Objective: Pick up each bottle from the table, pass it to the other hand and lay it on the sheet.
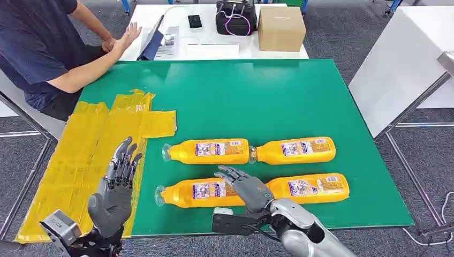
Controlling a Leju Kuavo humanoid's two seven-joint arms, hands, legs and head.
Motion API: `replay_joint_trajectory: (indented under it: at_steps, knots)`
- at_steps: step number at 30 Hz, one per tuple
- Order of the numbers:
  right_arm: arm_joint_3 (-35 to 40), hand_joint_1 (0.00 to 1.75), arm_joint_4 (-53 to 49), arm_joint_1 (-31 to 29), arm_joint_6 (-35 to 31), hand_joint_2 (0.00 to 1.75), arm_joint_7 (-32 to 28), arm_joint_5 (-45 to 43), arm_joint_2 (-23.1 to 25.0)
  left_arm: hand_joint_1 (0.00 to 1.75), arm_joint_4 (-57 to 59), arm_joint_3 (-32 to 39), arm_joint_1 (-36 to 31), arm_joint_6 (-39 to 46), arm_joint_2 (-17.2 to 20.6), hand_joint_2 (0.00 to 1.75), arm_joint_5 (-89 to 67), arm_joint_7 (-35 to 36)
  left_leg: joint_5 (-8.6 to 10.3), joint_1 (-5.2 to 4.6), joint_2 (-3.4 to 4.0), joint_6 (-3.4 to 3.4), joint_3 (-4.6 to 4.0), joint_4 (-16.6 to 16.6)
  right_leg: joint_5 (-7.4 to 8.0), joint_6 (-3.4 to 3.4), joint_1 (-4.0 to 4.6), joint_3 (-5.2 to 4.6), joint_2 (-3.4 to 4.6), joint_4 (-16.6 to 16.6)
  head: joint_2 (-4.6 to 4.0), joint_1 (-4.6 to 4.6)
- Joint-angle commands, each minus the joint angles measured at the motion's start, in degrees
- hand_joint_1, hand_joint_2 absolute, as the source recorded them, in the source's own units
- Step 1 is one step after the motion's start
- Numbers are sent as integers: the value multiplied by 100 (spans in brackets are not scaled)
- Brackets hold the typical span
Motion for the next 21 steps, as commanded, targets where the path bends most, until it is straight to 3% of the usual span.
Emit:
replay_joint_trajectory:
  at_steps: [1, 10, 12, 13, 14, 15, 21]
  knots:
    - [1795, 0, 1514, -1510, 852, 175, 193, 245, -191, 0, 613, 54, -325, -126, -150, 0, 40, 21, -6, -2, 18, -3, 29, -8, -1, -1, -2, 25, 14, -8, 0, -2]
    - [2577, 0, 1801, -2011, 1349, 175, 293, 519, -59, 0, 603, -11, -525, -91, -241, 0, 103, 203, -5, -1, 11, -5, 33, -7, -4, -3, 0, 32, 5, -8, 0, 0]
    - [2690, 0, 2284, -1763, 938, 175, 108, 661, -71, 0, 673, -44, -460, -49, -161, 0, 134, 133, -6, -1, 7, -6, 29, -2, -7, -3, -1, 27, 4, -1, 0, 0]
    - [2838, 28, 2503, -1793, 796, 175, -4, 759, -72, 0, 719, -41, -429, -37, -142, 0, 145, 53, -18, 0, 13, -11, 55, 0, -17, -7, 1, 54, 7, 0, 0, 0]
    - [2908, 154, 2593, -1831, 776, 175, -14, 779, -64, 0, 736, -37, -424, -29, -138, 0, 155, 33, -9, 5, 2, -8, 60, -19, -8, -4, 6, 64, -2, -26, 0, 0]
    - [2986, 175, 2661, -1884, 781, 175, -33, 807, -64, 0, 755, -38, -423, -19, -135, 0, 159, 14, -1, 1, 4, -4, 47, -22, -1, -2, 1, 47, 0, -25, 0, 0]
    - [3083, 175, 2694, -1981, 856, 175, -71, 821, -63, 0, 749, -49, -437, 6, -140, 0, 169, -9, -5, 0, 12, -8, 65, -11, -3, -3, 0, 53, 3, -12, 0, -2]
